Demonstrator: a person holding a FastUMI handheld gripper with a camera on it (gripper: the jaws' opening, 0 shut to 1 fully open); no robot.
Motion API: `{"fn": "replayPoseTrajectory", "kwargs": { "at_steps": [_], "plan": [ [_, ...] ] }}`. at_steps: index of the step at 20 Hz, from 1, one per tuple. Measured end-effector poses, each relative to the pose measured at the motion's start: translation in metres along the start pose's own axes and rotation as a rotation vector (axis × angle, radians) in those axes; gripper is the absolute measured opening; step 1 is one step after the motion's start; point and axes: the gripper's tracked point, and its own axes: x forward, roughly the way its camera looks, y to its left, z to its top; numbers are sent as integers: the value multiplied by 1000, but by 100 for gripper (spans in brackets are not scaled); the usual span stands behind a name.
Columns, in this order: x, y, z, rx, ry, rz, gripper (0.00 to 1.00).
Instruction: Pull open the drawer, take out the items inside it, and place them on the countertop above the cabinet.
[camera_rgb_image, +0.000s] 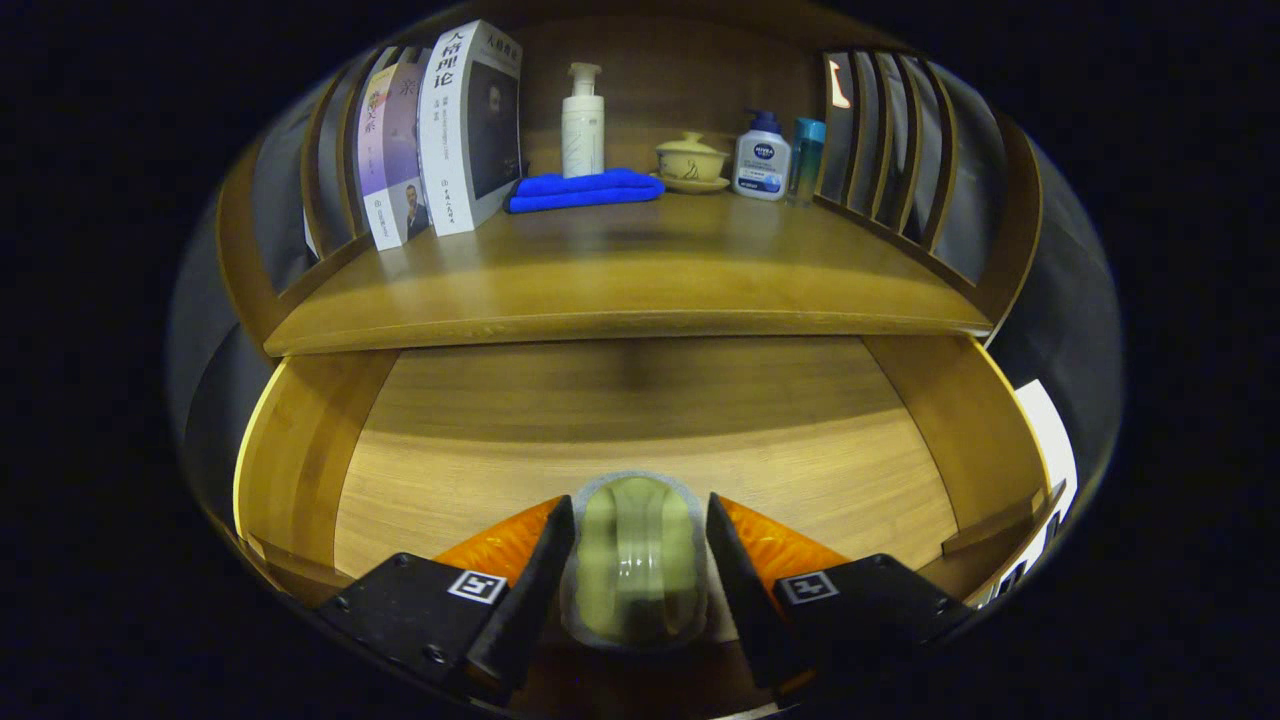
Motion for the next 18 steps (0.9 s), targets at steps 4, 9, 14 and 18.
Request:
{"fn": "replayPoseTrajectory", "kwargs": {
  "at_steps": [4, 9, 14, 18],
  "plan": [
    [2, 3, -3, -15, 13, 5, 52],
    [-3, 6, 11, 26, -84, 17, 17],
    [-32, 4, 27, 70, -193, 19, 17],
    [-58, 2, 37, 60, -254, 5, 17]
  ]
}}
